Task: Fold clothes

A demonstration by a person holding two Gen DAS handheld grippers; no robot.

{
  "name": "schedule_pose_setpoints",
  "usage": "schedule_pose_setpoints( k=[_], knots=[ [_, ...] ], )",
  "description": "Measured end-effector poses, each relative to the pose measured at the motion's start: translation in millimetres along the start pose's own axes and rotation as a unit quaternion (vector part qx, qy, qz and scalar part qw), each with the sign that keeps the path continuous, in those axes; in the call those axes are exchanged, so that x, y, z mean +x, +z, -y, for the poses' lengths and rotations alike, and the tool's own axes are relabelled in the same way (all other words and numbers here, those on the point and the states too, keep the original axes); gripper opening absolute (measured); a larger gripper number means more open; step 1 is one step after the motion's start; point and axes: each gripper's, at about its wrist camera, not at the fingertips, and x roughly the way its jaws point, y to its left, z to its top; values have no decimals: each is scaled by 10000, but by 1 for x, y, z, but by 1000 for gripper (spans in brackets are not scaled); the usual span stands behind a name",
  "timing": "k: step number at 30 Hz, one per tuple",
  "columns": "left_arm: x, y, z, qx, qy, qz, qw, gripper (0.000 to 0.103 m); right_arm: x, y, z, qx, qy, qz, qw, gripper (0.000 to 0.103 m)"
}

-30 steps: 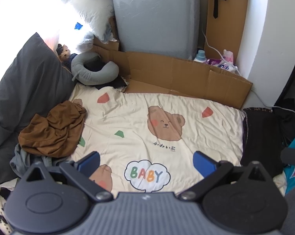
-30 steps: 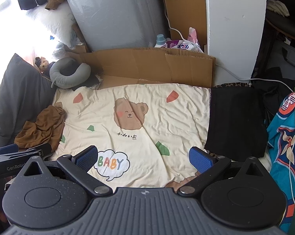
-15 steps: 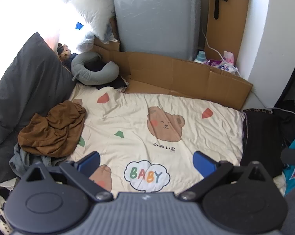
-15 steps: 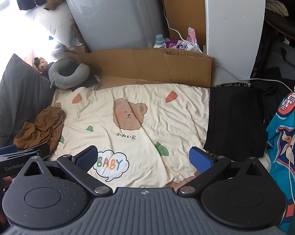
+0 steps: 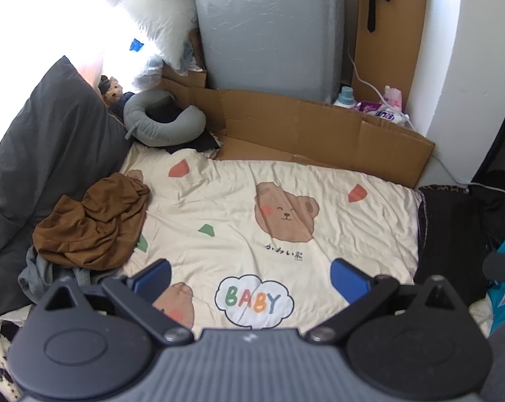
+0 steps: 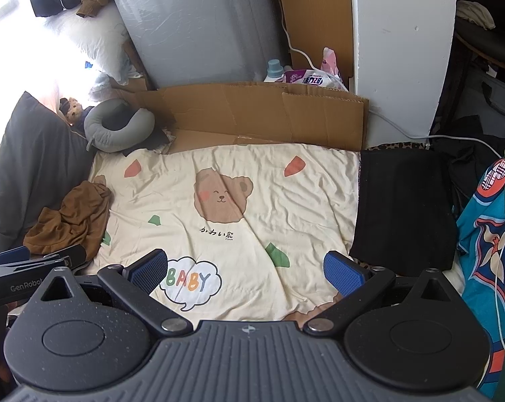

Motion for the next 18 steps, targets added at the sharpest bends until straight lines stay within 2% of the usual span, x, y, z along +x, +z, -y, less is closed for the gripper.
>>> schedule_pose_setpoints(
  k=[18],
  knots=[
    [1, -1, 3, -35, -23, -30, 10000, 102, 2, 0, -1, -13, -7, 3, 10000, 102]
  ],
)
